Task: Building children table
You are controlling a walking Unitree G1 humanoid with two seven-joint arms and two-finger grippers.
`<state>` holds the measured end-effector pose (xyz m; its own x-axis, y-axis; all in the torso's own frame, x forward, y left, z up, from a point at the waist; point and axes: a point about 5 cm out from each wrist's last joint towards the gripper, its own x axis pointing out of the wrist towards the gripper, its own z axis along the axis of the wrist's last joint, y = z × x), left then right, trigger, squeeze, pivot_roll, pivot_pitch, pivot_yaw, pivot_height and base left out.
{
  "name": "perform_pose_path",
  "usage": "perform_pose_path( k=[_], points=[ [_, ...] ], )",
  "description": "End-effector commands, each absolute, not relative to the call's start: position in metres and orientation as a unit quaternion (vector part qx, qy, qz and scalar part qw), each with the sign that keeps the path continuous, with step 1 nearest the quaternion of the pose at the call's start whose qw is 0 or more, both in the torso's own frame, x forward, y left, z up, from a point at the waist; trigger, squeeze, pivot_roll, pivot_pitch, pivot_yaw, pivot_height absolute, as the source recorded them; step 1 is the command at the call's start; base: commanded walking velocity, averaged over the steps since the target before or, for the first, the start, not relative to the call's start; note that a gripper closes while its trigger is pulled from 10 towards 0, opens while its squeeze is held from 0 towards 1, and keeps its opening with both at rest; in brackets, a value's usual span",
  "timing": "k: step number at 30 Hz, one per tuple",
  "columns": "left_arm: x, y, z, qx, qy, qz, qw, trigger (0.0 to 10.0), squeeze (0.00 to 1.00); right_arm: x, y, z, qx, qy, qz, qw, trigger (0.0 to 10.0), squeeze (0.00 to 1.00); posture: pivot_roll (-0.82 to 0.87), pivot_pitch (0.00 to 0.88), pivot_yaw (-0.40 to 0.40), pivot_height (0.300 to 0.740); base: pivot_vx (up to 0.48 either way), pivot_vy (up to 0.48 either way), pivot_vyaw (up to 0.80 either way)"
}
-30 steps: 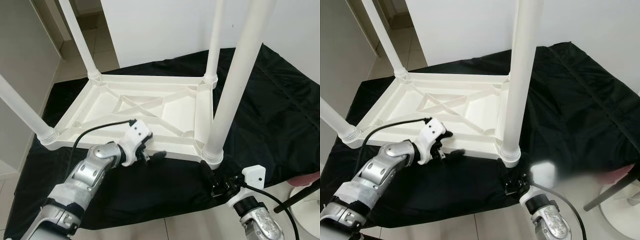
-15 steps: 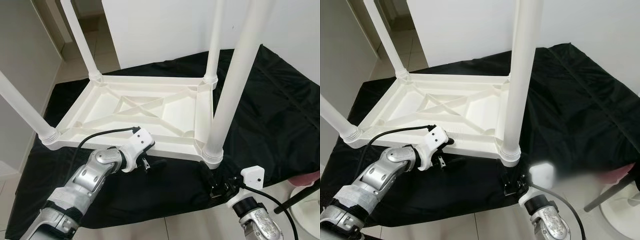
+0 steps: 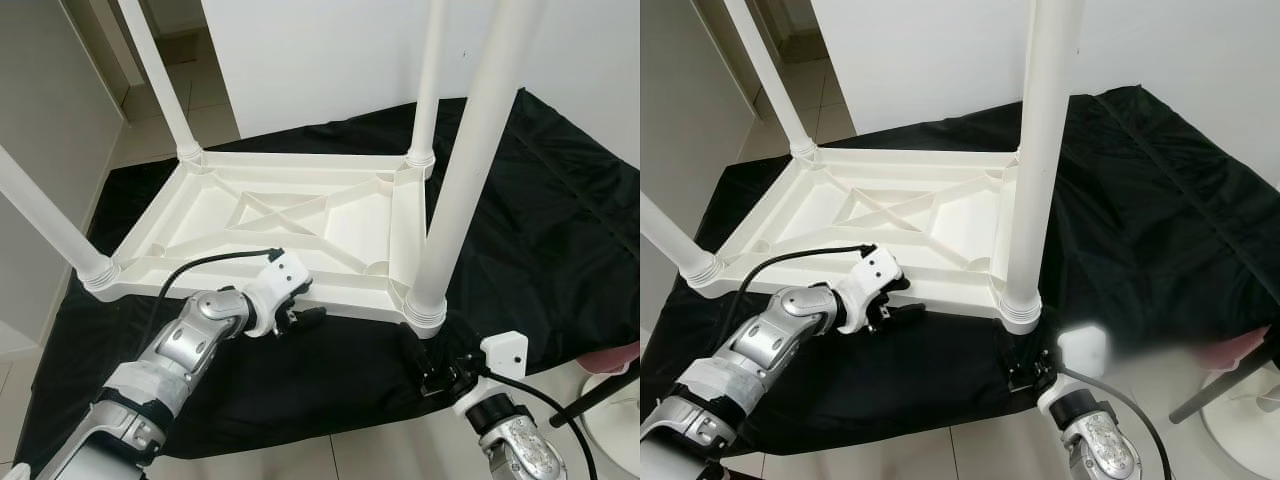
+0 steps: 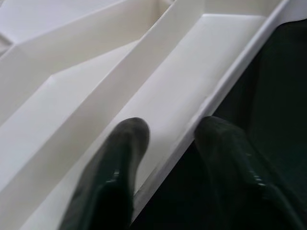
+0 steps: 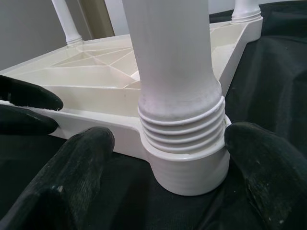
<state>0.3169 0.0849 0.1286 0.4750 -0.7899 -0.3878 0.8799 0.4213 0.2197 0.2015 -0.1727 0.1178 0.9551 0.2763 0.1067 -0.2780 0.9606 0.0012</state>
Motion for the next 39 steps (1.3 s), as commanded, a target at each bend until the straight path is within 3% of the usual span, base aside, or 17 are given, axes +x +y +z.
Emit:
perform_pose_path(
  k=[1, 8, 13, 18, 30, 31, 32, 33, 36, 38, 39],
  points=[
    [0.308, 0.092, 0.111, 0.210, 0.155, -0.530, 0.807, 0.0, 0.00, 0.200, -0.171, 0.112, 0.012, -0.045, 0.140, 0.989, 10.0, 0.00, -0.18, 0.057, 0.147, 0.740, 0.000, 0.000, 0.00],
    [0.301, 0.100, 0.106, 0.229, 0.163, -0.549, 0.787, 0.0, 0.00, 0.200, -0.171, 0.111, 0.012, -0.043, 0.137, 0.990, 10.0, 0.00, -0.17, 0.062, 0.149, 0.740, 0.000, 0.000, 0.00],
    [0.290, 0.118, 0.099, 0.259, 0.177, -0.575, 0.756, 0.0, 0.00, 0.200, -0.171, 0.110, 0.011, -0.040, 0.135, 0.990, 10.0, 0.00, -0.16, 0.077, 0.145, 0.740, 0.000, 0.000, 0.00],
    [0.286, 0.131, 0.096, 0.267, 0.190, -0.580, 0.746, 0.0, 0.00, 0.201, -0.172, 0.110, 0.011, -0.040, 0.135, 0.990, 10.0, 0.00, -0.16, 0.082, 0.144, 0.740, 0.000, 0.000, 0.00],
    [0.289, 0.163, 0.093, 0.297, 0.214, -0.536, 0.761, 0.0, 0.00, 0.202, -0.171, 0.111, 0.009, -0.042, 0.143, 0.989, 10.0, 0.00, -0.15, 0.085, 0.140, 0.740, 0.000, 0.000, 0.00],
    [0.288, 0.165, 0.093, 0.298, 0.215, -0.536, 0.760, 0.0, 1.00, 0.203, -0.171, 0.111, 0.009, -0.043, 0.143, 0.989, 10.0, 0.00, -0.15, 0.085, 0.139, 0.740, 0.000, 0.000, 0.00],
    [0.288, 0.165, 0.093, 0.298, 0.215, -0.536, 0.760, 0.0, 1.00, 0.203, -0.171, 0.111, 0.009, -0.043, 0.143, 0.989, 10.0, 0.00, -0.15, 0.085, 0.139, 0.740, 0.000, 0.000, 0.00],
    [0.288, 0.167, 0.094, 0.299, 0.214, -0.534, 0.761, 1.3, 1.00, 0.203, -0.172, 0.111, 0.009, -0.043, 0.143, 0.989, 10.0, 0.00, -0.15, 0.086, 0.136, 0.740, 0.000, 0.000, 0.00],
    [0.285, 0.172, 0.095, 0.306, 0.213, -0.537, 0.757, 3.7, 1.00, 0.203, -0.172, 0.112, 0.007, -0.044, 0.145, 0.988, 10.0, 0.00, -0.15, 0.086, 0.136, 0.740, 0.000, 0.000, 0.00],
    [0.285, 0.174, 0.096, 0.309, 0.213, -0.539, 0.754, 3.7, 1.00, 0.203, -0.172, 0.112, 0.007, -0.044, 0.145, 0.988, 10.0, 0.00, -0.15, 0.086, 0.136, 0.740, 0.000, 0.000, 0.00],
    [0.282, 0.176, 0.095, 0.313, 0.218, -0.545, 0.747, 10.0, 0.87, 0.203, -0.172, 0.112, 0.006, -0.044, 0.146, 0.988, 10.0, 0.00, -0.15, 0.087, 0.129, 0.740, 0.000, 0.000, 0.00]
  ],
)
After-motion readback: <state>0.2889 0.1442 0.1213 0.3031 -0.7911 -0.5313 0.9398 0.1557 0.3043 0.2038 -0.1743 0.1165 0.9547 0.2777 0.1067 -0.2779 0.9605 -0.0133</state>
